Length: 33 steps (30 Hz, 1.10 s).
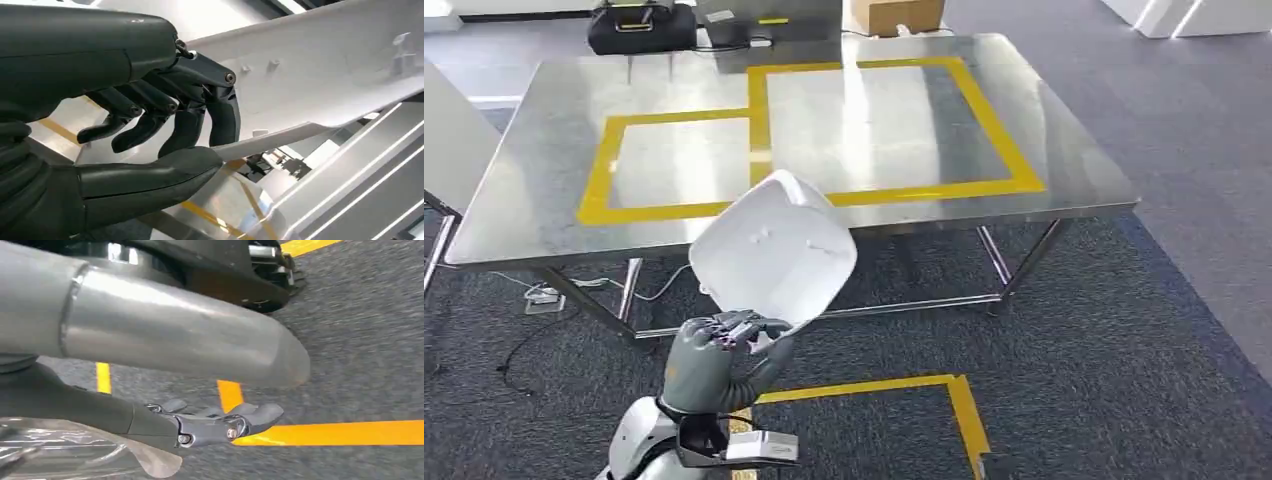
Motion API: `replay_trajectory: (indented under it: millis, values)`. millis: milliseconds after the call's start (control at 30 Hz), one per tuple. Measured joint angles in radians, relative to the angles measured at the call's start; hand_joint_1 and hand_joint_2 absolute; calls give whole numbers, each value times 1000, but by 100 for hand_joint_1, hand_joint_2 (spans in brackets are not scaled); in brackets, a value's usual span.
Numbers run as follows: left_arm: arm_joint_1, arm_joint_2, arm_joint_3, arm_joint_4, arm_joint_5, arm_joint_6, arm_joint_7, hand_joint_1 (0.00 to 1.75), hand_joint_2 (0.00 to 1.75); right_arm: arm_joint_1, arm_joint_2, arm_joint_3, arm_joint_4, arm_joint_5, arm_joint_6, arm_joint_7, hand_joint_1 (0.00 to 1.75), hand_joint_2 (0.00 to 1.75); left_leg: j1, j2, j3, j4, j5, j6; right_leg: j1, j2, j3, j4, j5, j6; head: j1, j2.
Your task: Take the parts from the cabinet and place them on the table.
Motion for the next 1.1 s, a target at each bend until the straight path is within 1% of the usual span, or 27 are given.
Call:
replay_trajectory:
  millis: [67, 100, 133, 167, 200, 233, 267, 300, 333, 400, 467, 500, 533, 600, 633, 667, 700, 733, 767, 800, 833, 900, 933, 967, 1000, 1033, 1100]
  values:
    - [-3, -2, -3, -6, -8, -1, 0, 175, 175, -2, 0, 1, 0, 2, -1, -1, 0, 0, -1, 1, 7, 1, -9, 6, 0, 0, -102, 163, -52, 5, 3, 0]
    - [-3, -2, -3, -6, -9, -2, 0, 175, 175, -1, 0, 1, 0, 2, -1, -1, 0, 0, -2, 1, 12, 1, -15, 7, 0, -1, -150, 227, -63, 7, 2, 0]
    - [-3, -2, -4, -6, -10, -3, 0, 175, 175, 2, 0, 1, 0, 2, -2, -1, 0, 0, -2, 0, 20, 1, -22, 7, 1, 0, -177, 246, -46, 7, 4, 0]
    - [-4, -2, -4, -7, -10, -3, 0, 175, 175, 4, 0, 1, 0, 2, -2, -1, 0, 0, -2, -2, 30, 1, -29, 6, 1, 0, -177, 218, -3, 7, 4, 0]
    - [-4, -2, -5, -10, -10, -4, 0, 175, 175, 4, 0, 1, 0, 2, -2, -1, 0, 0, -2, -3, 42, 1, -38, 5, 1, -1, -158, 152, 52, 6, 4, 0]
    - [-5, -2, -5, -13, -10, -4, 0, 175, 175, 3, 0, 1, 0, 2, -2, -1, 0, 0, -1, -3, 57, 2, -48, 2, 0, -2, -124, 58, 115, 5, 5, 0]
    - [-7, -3, -6, -15, -10, -4, 0, 175, 175, 3, 0, 1, 0, 2, -2, -1, 0, 0, -1, -2, 67, 2, -60, -4, 1, -3, -95, -13, 142, 3, 3, 0]
    - [-10, -3, -6, -17, -9, -4, 0, 175, 175, 2, 0, 1, 0, 2, -2, -2, 0, 0, -8, -3, 65, 5, -69, -13, 7, -3, -75, -21, 122, 1, 4, 0]
    - [-13, -3, -6, -19, -10, -5, 0, 175, 175, -1, 0, 2, 0, 2, -2, -2, 0, 0, -7, -2, 64, 8, -71, -17, 7, -2, -65, -35, 108, -14, 5, 0]
    - [-13, -3, -7, -21, -10, -5, 0, 175, 175, 3, 0, 3, 0, 4, -9, -4, 0, 0, -5, -1, 69, 0, -71, -23, 11, 1, -67, -34, 103, -24, 1, 0]
    - [-11, -3, -8, -26, -13, -4, 9, 175, 175, 6, 0, 5, 0, 4, -18, -13, 0, 0, -3, 0, 77, 8, -88, -34, 3, 1, -51, -45, 99, -36, 3, 0]
    - [-12, -3, -8, -30, -13, -3, 11, 175, 175, 4, 0, 5, 0, 4, -21, -19, 0, 0, -3, 1, 57, 54, -106, -42, 2, -1, -43, -46, 93, -44, -8, 0]
    - [-11, -2, -7, -31, -14, -3, 13, 175, 175, 3, 0, 5, 0, 5, -22, -24, 0, 0, 0, 1, 13, 132, -136, -47, 2, -1, -38, -46, 89, -49, -3, 0]
    - [-3, 3, -7, -31, -17, -3, 15, 175, 175, 3, 0, 6, 0, 5, -29, -29, 0, 0, 2, 1, -85, 288, -181, -53, 3, -1, -29, -46, 78, -50, -5, 0]
    - [1, 5, -7, -31, -17, -3, 15, 175, 175, 5, 0, 6, 0, 5, -32, -30, 0, 0, 2, 1, -117, 324, -175, -53, 3, 0, -22, -46, 72, -50, -5, 0]
    - [2, 6, -7, -31, -17, -3, 15, 175, 175, 6, 0, 6, 0, 5, -34, -31, 0, 0, 2, 1, -123, 309, -140, -51, 4, 1, -11, -46, 65, -49, -5, 0]
    - [2, 7, -7, -31, -16, -3, 15, 175, 175, 6, 0, 6, 0, 5, -35, -31, 0, 0, 2, 1, -108, 249, -80, -45, 5, 3, 1, -46, 58, -49, -6, 0]
    - [1, 7, -7, -31, -16, -3, 15, 175, 175, 5, 0, 6, 0, 5, -35, -33, 0, 0, 0, 1, -81, 166, -16, -38, 6, 4, 14, -46, 50, -48, -5, 0]
    - [1, 7, -7, -34, -17, -3, 15, 175, 175, 5, 0, 6, 0, 6, -35, -34, 0, 0, -4, 1, -53, 80, 38, -26, 7, 5, 24, -48, 43, -47, -6, 0]
    - [1, 8, -7, -34, -17, -3, 15, 175, 175, 6, 3, 6, 1, 9, -34, -36, 0, 0, -8, 2, -42, 67, 22, -15, 4, 4, 14, -51, 38, -43, 0, 0]
    - [2, 6, -8, -38, -17, -2, 15, 175, 175, 2, 2, 6, 0, 11, -34, -39, 0, 0, -16, 2, -32, 39, 19, -9, 5, 7, 22, -50, 35, -32, 1, 0]
    - [1, 4, -8, -43, -17, -1, 18, 175, 175, 4, 2, 7, 0, 21, -33, -38, 0, 0, -20, 1, -33, 29, 2, -3, 1, -1, 18, -56, 34, -20, -1, 0]
    - [-2, 4, -7, -45, -16, 0, 19, 175, 175, 3, 2, 8, 0, 27, -32, -39, 0, 0, -19, -1, -28, 18, 2, -1, 3, -3, 25, -65, 33, -14, -2, 0]
    - [-4, 1, -7, -48, -16, 0, 20, 175, 175, 3, 2, 9, 0, 30, -32, -39, 0, 0, -4, -1, -7, -4, 8, 1, 1, -3, 21, -62, 25, -10, 1, 0]
    - [-11, 0, -7, -48, -15, 0, 22, 175, 175, 3, 2, 11, -1, 35, -32, -42, 0, 0, -6, -1, 5, -13, 6, 2, 4, -2, 14, -38, 18, -7, 4, 0]
    - [-22, -3, -7, -48, -14, -2, 23, 175, 175, 1, 2, 13, -1, 36, -32, -43, 0, 0, -5, 1, 10, -13, 2, 8, 3, 0, -23, 30, -10, -2, 8, 0]
    - [-34, -5, -7, -48, -14, -4, 24, 175, 175, 2, -4, 16, -1, 38, -32, -44, 0, 0, -6, 1, 18, -13, -9, 10, 1, -1, -121, 181, -56, 7, 10, 0]
